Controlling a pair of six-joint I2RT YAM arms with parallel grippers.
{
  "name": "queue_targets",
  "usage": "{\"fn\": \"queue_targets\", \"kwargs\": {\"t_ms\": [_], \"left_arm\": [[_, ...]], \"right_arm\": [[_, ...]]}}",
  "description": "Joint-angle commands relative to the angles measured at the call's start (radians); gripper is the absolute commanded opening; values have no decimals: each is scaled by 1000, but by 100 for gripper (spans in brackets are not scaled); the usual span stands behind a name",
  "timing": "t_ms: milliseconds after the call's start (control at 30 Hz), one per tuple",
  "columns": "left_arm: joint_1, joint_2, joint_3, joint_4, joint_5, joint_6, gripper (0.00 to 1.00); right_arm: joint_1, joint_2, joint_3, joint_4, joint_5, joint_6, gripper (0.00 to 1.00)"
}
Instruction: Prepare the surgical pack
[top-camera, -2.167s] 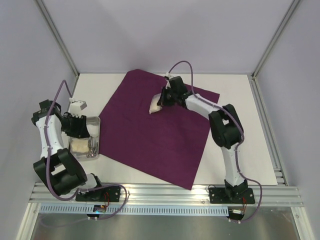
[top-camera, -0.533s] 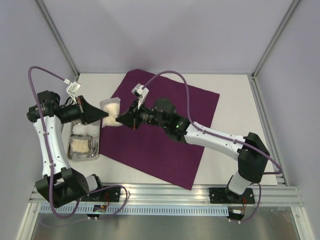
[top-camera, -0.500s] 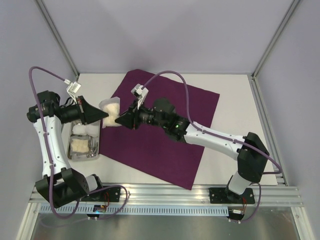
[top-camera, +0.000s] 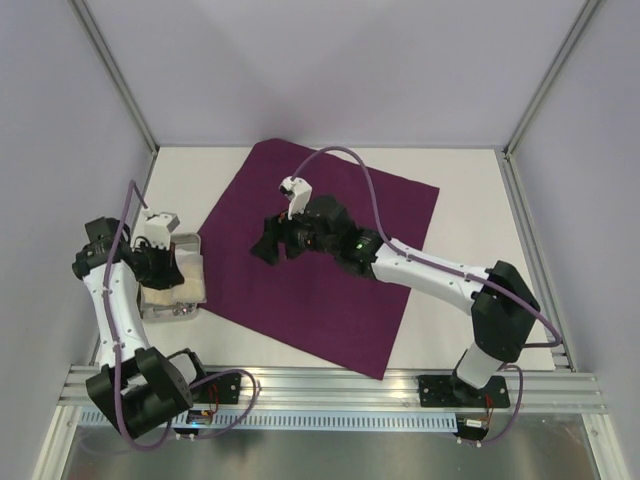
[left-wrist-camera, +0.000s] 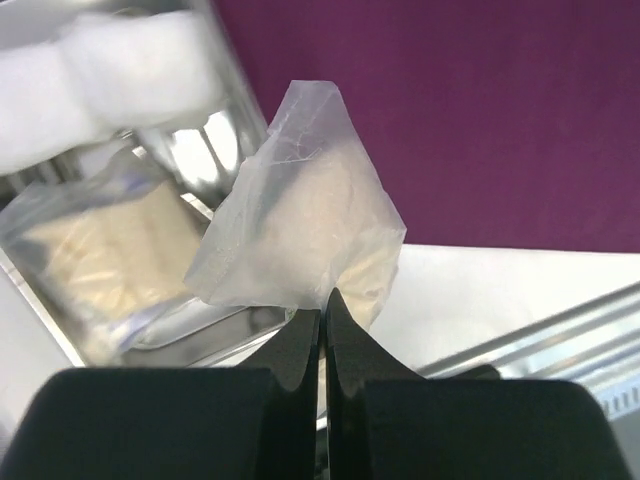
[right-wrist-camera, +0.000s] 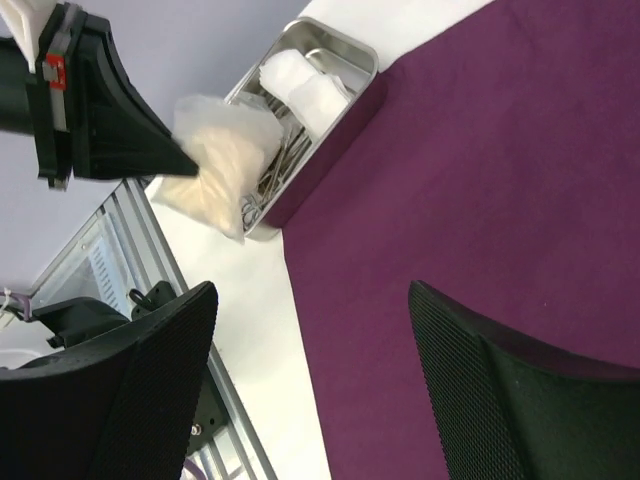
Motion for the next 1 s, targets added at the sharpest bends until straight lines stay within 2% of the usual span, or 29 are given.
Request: {"fn": "queue_targets", "kwargs": {"t_ms": [0,67,167,433,700,800,833,933,967], "left_arm": [[106,56,21,70,-113,96,0],[166,119,34,82,-105,132,0],[194,191,47,87,-111,179,0],[214,329,65,151,-82,185,0],[219,475,100,131,40,181,0],[219,498,107,133,54,179,16],[219,492,105,134,51,176,29],[217,452,102,139,16,167,48],[219,438,104,139,11,162,50]], "right_arm": [[6,9,37,-61,-11,13,79],[6,25,52,-72,-24,21,79],[6,77,100,-94,-37,34,79],[8,204,258,-135,-73,63,77],[9,285,330,-153,-110,77,77],[8,290,331,-150,-108,73,77],[8,292,333,-156,-101,73,77],[9,321,360,-195,-44,88,76],[8,331,374,-209,-24,99,76]]}}
